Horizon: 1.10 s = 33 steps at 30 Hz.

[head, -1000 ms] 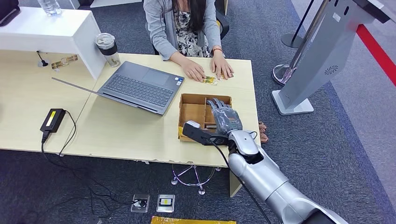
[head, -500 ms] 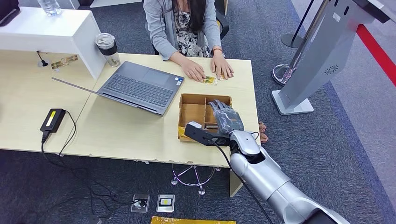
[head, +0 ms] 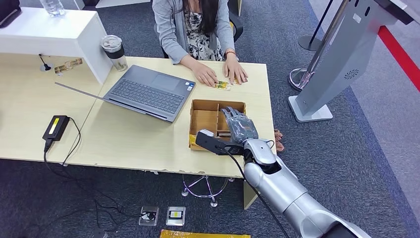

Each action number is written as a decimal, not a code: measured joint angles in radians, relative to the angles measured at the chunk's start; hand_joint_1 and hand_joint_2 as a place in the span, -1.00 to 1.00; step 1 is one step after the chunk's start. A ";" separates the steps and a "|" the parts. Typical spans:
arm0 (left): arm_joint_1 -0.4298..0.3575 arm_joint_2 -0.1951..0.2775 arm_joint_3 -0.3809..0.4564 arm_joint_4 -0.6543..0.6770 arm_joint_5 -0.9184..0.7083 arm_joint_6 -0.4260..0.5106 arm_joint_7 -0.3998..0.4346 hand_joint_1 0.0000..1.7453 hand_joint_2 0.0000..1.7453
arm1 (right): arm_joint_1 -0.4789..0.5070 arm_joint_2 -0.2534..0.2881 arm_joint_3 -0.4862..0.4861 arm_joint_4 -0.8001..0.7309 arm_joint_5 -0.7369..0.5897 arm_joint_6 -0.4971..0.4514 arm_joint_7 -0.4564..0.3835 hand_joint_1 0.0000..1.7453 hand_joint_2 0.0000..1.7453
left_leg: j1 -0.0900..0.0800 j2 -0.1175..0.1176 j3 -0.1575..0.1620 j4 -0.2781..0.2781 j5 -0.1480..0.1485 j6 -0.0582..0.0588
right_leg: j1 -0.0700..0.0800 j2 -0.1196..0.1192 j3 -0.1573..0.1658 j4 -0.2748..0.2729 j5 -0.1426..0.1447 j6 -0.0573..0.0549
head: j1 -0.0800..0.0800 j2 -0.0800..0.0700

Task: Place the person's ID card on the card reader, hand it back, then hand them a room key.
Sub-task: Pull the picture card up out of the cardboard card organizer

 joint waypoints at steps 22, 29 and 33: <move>0.000 0.000 0.000 0.000 -0.003 0.013 0.000 -1.00 -1.00 | 0.000 -0.005 0.006 0.033 -0.032 -0.006 -0.010 0.98 1.00 | 0.000 0.000 0.000 0.000 0.000 0.000 | 0.000 0.000 0.000 0.000 0.000 0.000 | 0.000 0.000; 0.000 0.000 0.000 0.000 -0.003 0.013 0.000 -1.00 -1.00 | 0.000 -0.008 0.006 0.033 -0.045 -0.007 -0.015 1.00 1.00 | 0.000 0.000 0.000 0.000 0.000 0.000 | 0.000 0.000 0.000 0.000 0.000 0.000 | 0.000 0.000; 0.000 0.000 0.000 0.000 -0.003 0.013 0.000 -1.00 -1.00 | 0.000 -0.008 0.006 0.033 -0.048 -0.008 -0.017 1.00 1.00 | 0.000 0.000 0.000 0.000 0.000 0.000 | 0.000 0.000 0.000 0.000 0.000 0.000 | 0.000 0.000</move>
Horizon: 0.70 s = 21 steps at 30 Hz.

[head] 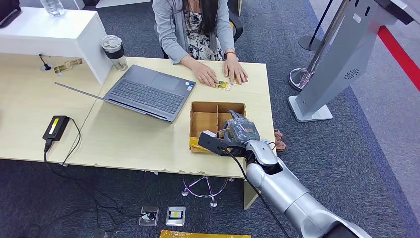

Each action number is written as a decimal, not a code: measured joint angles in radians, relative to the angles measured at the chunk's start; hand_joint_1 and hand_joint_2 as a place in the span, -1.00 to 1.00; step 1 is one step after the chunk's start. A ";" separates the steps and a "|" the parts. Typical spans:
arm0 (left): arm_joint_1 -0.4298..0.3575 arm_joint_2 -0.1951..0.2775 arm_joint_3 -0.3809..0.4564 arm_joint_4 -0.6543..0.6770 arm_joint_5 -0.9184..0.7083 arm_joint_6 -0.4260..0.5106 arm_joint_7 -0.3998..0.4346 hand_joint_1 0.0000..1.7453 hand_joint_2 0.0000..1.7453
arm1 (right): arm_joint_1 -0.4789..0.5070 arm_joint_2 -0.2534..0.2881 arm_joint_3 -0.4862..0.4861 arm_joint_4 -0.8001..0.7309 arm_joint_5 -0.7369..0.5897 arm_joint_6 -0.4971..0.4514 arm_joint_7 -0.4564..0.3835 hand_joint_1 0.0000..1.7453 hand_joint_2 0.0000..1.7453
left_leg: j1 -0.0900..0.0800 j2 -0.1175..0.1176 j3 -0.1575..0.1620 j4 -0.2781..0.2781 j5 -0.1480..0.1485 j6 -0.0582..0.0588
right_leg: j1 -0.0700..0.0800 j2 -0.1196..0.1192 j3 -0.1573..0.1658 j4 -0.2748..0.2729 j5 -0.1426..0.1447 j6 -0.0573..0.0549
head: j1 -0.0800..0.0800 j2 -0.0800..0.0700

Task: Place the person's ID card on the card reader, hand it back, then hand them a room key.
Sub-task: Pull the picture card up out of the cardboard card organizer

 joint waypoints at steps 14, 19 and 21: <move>0.000 0.000 0.000 0.000 0.000 -0.003 0.000 -1.00 -1.00 | 0.002 0.001 0.013 0.000 -0.003 0.005 0.014 1.00 1.00 | 0.000 0.000 0.000 0.000 0.000 0.000 | 0.000 0.000 0.000 0.000 0.000 0.000 | 0.000 0.000; 0.000 0.000 0.000 0.000 0.000 -0.004 0.000 -1.00 -1.00 | 0.009 0.001 0.013 0.004 -0.006 -0.011 0.016 1.00 1.00 | 0.000 0.000 0.000 0.000 0.000 0.000 | 0.000 0.000 0.000 0.000 0.000 0.000 | 0.000 0.000; 0.000 0.000 0.000 0.000 0.000 -0.004 0.000 -1.00 -1.00 | 0.012 0.002 0.013 0.007 -0.006 -0.028 0.015 1.00 1.00 | 0.000 0.000 0.000 0.000 0.000 0.000 | 0.000 0.000 0.000 0.000 0.000 0.000 | 0.000 0.000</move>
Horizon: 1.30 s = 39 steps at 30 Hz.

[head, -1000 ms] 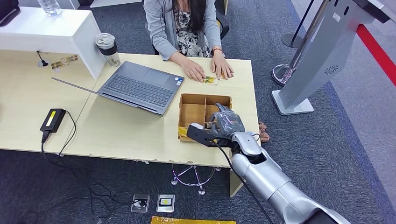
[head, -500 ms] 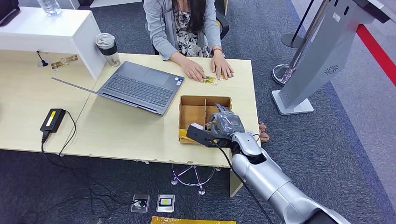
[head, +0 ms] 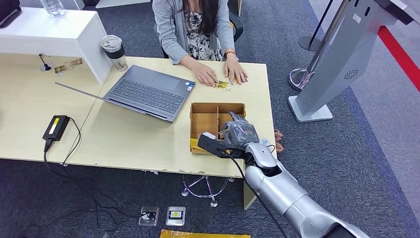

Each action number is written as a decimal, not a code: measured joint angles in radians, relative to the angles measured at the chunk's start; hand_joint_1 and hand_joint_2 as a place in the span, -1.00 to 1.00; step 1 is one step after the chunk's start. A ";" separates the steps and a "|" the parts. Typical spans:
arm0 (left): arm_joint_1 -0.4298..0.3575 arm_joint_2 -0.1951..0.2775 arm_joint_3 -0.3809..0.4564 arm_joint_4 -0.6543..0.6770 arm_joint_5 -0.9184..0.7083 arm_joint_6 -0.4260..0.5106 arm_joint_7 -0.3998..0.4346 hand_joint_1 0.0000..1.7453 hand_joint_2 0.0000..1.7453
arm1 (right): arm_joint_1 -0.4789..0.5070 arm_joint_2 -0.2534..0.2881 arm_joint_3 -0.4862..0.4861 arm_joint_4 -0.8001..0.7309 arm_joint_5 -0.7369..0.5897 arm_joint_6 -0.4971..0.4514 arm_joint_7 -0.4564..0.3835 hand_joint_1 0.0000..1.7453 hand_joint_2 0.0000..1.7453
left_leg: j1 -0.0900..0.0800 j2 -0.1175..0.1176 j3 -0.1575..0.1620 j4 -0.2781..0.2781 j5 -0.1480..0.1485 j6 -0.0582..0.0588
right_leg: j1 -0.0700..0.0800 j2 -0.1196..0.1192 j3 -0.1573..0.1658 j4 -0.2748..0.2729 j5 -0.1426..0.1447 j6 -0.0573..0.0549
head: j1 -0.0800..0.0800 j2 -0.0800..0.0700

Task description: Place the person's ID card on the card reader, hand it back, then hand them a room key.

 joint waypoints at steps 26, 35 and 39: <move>0.001 0.000 0.000 0.000 0.001 0.005 -0.018 -1.00 -1.00 | -0.060 -0.025 -0.060 -0.226 -0.072 0.018 -0.021 1.00 1.00 | 0.000 0.000 0.000 0.000 0.000 0.000 | 0.000 0.001 0.000 0.000 0.000 0.000 | 0.000 0.000; 0.001 -0.001 0.000 0.000 -0.001 0.008 -0.018 -1.00 -0.50 | -0.103 -0.019 -0.064 -0.215 -0.204 -0.036 -0.080 1.00 1.00 | 0.000 0.000 0.000 0.000 0.000 0.000 | 0.000 0.001 0.000 0.000 0.000 0.000 | 0.000 0.000; 0.001 -0.002 0.000 0.000 -0.006 0.010 -0.019 -1.00 1.00 | -0.151 -0.010 -0.064 -0.172 -0.216 -0.051 -0.105 1.00 1.00 | 0.000 0.000 0.000 0.000 0.000 0.000 | 0.000 0.000 0.000 0.000 0.000 0.000 | 0.000 0.000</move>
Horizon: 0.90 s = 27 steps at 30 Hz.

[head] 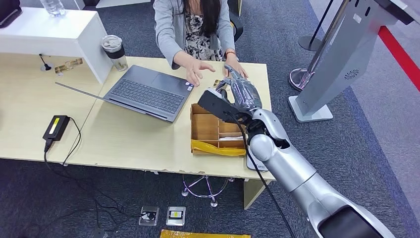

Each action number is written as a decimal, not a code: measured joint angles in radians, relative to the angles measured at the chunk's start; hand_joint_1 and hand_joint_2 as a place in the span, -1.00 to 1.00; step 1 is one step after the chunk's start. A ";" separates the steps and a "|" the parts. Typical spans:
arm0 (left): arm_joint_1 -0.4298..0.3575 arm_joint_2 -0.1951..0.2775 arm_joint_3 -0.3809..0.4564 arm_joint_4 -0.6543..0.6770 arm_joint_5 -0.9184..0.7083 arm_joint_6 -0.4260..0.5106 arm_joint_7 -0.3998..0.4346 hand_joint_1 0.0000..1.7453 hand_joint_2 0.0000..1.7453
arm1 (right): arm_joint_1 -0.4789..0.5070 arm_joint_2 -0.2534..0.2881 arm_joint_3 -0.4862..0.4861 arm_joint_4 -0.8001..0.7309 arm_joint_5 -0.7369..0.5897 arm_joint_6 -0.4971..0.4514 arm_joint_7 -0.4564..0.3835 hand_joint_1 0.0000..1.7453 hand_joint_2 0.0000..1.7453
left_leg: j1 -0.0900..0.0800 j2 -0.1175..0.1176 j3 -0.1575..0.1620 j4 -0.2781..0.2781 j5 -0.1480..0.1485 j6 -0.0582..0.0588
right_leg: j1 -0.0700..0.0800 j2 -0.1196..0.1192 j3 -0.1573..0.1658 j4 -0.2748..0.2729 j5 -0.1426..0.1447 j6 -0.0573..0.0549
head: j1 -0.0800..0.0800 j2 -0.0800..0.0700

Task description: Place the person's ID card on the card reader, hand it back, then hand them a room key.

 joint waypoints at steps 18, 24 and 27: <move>0.000 -0.001 -0.004 0.000 -0.017 -0.015 -0.016 -1.00 1.00 | -0.161 0.068 0.000 0.228 0.000 -0.048 -0.032 1.00 1.00 | 0.000 0.000 0.000 0.000 0.000 0.000 | 0.000 0.000 0.000 0.000 0.000 0.000 | 0.000 0.000; 0.000 -0.001 -0.008 0.000 -0.021 -0.018 -0.020 -1.00 1.00 | -0.172 0.092 0.001 0.271 0.007 -0.054 -0.042 -1.00 -1.00 | 0.000 0.000 0.000 0.000 0.000 0.000 | 0.000 0.000 0.000 0.000 0.000 0.000 | 0.000 0.000; 0.000 -0.001 -0.013 0.000 -0.023 -0.017 -0.020 -1.00 1.00 | -0.175 0.104 0.001 0.281 0.000 -0.054 -0.059 -1.00 -1.00 | 0.000 0.000 0.000 0.000 0.000 0.000 | 0.000 0.001 0.000 0.000 0.000 0.000 | 0.000 0.000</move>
